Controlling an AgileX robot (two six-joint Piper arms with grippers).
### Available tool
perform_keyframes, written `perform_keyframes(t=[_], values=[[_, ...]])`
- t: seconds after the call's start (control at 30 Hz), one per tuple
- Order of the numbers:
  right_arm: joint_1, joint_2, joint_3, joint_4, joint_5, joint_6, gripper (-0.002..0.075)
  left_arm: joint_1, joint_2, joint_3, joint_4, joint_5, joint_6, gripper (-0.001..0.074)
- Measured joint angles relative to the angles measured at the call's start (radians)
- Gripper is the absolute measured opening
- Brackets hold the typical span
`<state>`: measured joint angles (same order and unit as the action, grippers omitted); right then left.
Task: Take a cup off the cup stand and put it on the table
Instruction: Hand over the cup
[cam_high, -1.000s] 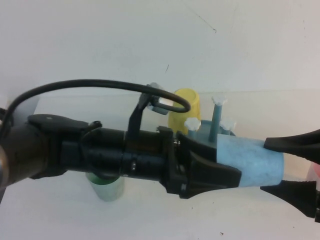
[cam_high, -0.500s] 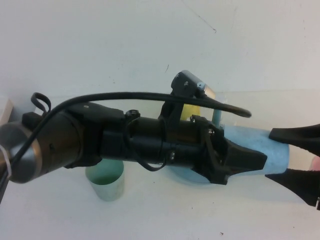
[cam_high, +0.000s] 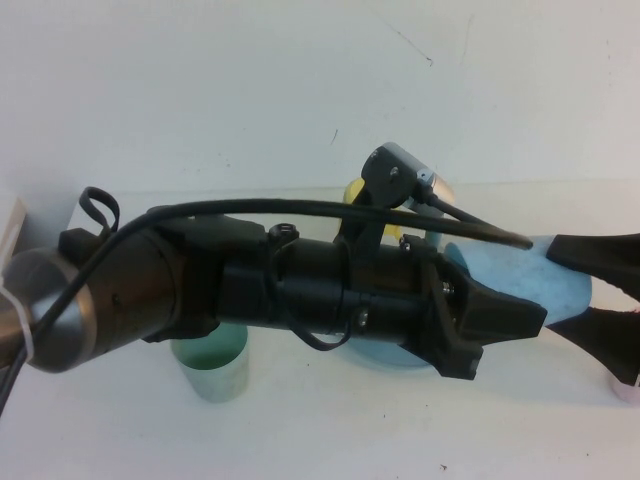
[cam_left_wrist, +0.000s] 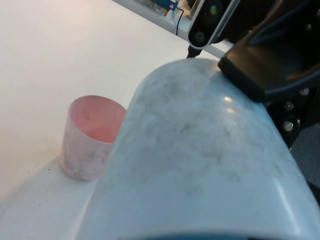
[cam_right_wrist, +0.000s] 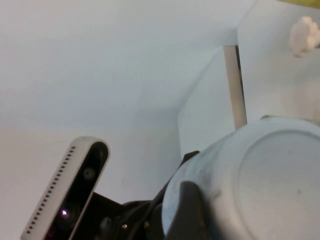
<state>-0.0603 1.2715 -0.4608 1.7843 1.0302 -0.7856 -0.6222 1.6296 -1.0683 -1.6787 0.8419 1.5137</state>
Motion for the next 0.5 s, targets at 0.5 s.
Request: perform_keyframes(t=[0.5], values=[[0.0,0.0,0.0,0.0,-0.003,-0.08,0.0555,0.0,0.007,0.0,0.006,0.0,0.031,0.0033]])
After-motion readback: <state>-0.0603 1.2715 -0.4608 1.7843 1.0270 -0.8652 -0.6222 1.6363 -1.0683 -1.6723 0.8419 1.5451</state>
